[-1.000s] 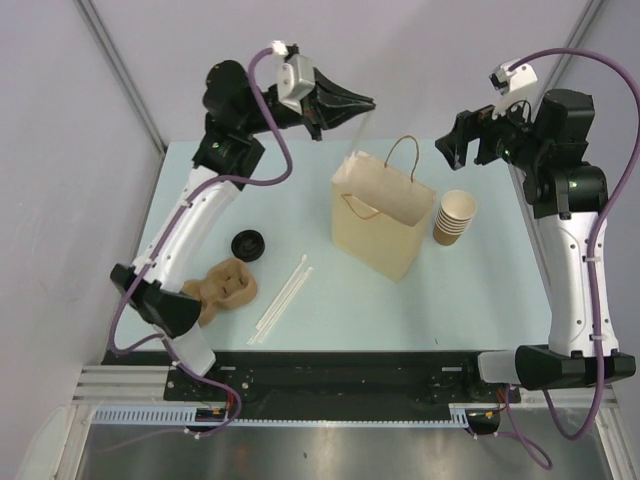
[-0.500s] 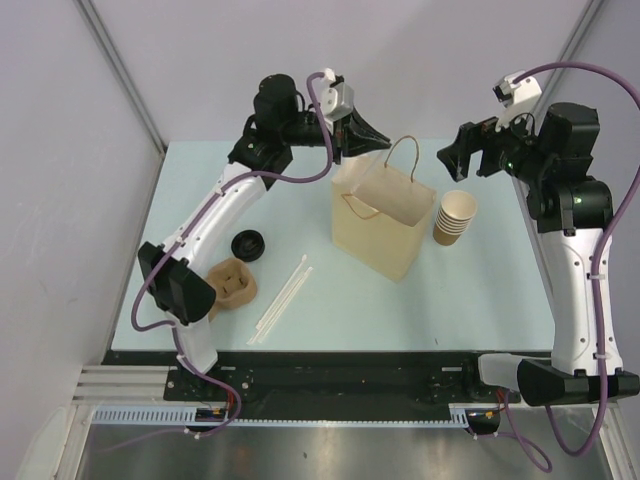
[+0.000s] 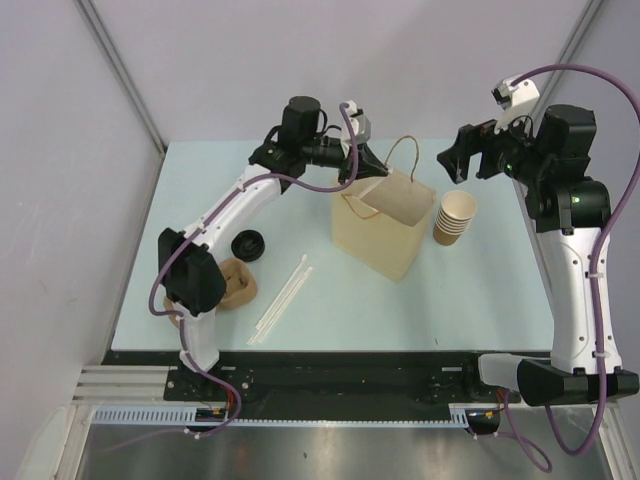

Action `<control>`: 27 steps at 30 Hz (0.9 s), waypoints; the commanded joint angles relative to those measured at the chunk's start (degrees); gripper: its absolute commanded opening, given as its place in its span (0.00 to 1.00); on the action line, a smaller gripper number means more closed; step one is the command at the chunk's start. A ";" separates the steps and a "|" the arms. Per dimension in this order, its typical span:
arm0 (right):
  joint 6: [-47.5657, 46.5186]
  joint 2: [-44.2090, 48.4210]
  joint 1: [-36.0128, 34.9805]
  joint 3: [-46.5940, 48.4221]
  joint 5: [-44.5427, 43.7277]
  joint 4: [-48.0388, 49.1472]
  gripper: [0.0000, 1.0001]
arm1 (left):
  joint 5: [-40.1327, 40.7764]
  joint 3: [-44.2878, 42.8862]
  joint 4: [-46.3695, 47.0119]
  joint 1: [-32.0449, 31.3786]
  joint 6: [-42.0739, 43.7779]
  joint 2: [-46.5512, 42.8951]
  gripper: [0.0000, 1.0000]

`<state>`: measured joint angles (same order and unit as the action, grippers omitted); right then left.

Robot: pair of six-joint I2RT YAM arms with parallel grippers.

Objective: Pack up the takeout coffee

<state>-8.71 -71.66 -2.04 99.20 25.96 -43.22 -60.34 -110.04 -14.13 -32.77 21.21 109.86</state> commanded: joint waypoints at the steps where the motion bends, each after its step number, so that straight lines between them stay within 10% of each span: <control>1: -0.52 1.17 0.29 -0.06 0.15 -0.37 1.00 | 0.57 0.18 -2.47 -0.62 5.42 0.88 0.02; 15: -0.78 0.82 0.37 -0.23 0.32 -0.46 1.00 | 3.29 -1.58 -10.83 -2.03 12.80 1.93 0.25; 27: -0.52 -1.46 0.37 1.00 2.17 0.94 1.00 | 5.14 -11.33 -6.53 -1.15 1.56 -0.78 0.38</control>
<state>-9.04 -72.03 -1.96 98.74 26.65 -44.38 -55.22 -115.85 -24.27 -34.57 27.83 112.40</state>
